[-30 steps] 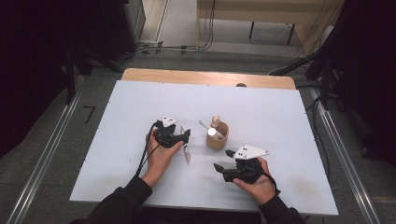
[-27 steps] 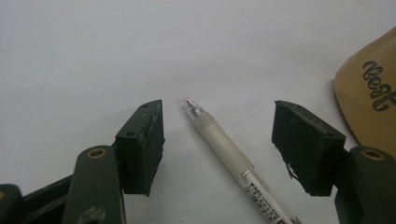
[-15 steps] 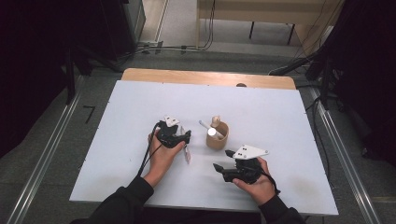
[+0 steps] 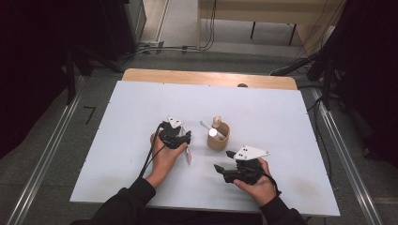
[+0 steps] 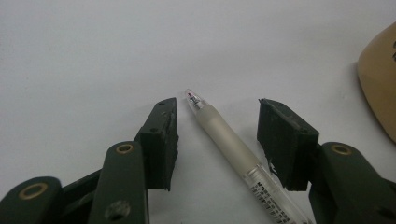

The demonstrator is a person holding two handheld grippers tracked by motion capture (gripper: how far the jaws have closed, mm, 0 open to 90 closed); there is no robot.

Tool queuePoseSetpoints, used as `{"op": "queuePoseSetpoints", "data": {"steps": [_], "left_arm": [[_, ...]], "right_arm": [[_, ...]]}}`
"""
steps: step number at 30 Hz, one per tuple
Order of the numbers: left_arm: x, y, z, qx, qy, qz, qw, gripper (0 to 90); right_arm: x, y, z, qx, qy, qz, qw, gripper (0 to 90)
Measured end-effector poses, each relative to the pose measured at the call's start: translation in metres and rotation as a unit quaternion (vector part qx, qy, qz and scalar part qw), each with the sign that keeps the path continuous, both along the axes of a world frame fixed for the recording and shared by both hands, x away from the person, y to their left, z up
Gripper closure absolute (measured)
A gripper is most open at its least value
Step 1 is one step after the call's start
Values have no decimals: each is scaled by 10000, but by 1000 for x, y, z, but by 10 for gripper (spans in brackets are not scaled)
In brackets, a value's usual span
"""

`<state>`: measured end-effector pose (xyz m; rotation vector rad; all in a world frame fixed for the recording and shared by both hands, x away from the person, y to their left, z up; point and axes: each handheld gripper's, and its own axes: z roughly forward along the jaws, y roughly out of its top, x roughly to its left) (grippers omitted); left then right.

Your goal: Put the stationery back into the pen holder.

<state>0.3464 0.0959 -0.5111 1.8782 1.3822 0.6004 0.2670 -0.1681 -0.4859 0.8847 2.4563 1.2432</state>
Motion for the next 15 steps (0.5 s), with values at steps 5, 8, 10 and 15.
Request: {"op": "queuePoseSetpoints", "data": {"steps": [5,8,10,15], "left_arm": [[-1,0,0,118,-41,-56,9999,584],[-3,-4,0,261,-115,-174,9994,658],[-2,-4,0,266,-117,-176,9994,659],[-2,-3,0,186,-87,-184,9996,664]], "right_arm": [[0,0,0,-2,-9,6,10000,297],[0,0,0,-7,-10,3,10000,298],[0,0,0,-3,-9,2,10000,298],[0,0,0,-4,-8,0,10000,298]]}}
